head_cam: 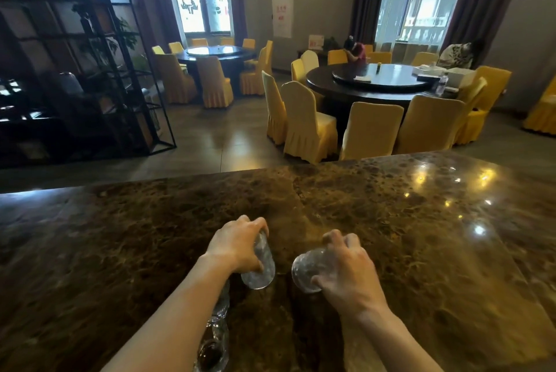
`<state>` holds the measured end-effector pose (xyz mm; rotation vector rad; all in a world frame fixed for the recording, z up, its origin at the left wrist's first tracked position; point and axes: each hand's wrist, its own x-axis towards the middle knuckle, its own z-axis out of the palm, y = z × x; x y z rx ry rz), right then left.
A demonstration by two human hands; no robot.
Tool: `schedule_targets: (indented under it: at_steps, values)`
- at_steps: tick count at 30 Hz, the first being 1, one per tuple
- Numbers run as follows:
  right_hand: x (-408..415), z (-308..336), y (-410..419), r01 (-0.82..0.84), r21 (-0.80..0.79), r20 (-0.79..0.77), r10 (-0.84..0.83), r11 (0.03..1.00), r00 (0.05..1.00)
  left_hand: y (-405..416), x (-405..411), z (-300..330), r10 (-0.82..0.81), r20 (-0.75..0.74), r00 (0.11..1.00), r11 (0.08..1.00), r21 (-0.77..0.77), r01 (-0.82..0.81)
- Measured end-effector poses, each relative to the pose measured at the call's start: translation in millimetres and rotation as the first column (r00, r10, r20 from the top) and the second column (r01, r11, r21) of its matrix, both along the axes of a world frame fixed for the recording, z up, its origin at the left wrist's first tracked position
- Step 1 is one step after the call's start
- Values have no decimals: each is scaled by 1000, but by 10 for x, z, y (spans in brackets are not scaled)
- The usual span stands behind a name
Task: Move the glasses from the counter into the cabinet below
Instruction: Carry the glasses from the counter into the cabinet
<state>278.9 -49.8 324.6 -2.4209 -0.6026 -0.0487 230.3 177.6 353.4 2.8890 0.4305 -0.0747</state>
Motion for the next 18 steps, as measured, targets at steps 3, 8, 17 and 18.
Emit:
schedule_targets:
  at_steps: [3, 8, 17, 18]
  values:
    - [-87, -79, -276, 256, 248, -205, -208, 934, 956, 121, -85, 32, 183, 139, 973, 955, -259, -142]
    - [-277, -117, -450, 705, 439, -853, 12, 557, 522, 66, -51, 87, 704, 82, 706, 403, -865, -301]
    - [-682, -295, -491, 409, 683, -713, 673, 605, 195, -148, 67, 106, 575, -163, 802, -351, -934, 62]
    - [-687, -304, -475, 302, 709, -704, 670, 638, 236, -158, 82, 111, 566, -120, 815, -286, -957, 58]
